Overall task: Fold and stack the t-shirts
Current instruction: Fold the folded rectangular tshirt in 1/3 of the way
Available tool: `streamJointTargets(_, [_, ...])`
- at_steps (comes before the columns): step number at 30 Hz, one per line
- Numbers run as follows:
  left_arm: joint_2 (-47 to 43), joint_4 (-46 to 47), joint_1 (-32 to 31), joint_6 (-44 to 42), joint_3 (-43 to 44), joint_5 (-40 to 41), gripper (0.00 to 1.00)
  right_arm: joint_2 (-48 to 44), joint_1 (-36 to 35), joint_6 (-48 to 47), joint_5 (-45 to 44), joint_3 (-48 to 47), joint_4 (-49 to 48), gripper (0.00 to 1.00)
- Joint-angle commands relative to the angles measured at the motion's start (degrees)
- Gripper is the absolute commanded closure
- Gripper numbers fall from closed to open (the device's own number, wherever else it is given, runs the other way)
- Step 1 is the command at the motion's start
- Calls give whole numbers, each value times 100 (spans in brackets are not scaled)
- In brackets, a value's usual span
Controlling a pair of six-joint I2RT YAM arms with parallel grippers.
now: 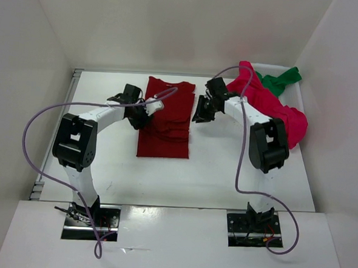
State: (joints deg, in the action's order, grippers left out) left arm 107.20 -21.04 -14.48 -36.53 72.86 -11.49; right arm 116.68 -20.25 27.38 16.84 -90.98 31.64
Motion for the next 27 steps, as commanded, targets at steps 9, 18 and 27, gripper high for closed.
streamJointTargets(9, [-542,-1016,499,1385,484,-416,32,-1553,-2201,224,-769,1372,-509,100])
streamJointTargets(18, [-902,-1297,823,1781,212,-477,30,-358,-2703,347,-1982,424,-228,100])
streamJointTargets(27, [-1253,-1359,1236,1948,97,-285,29,751,-2703,295,-2982,-753,202,100])
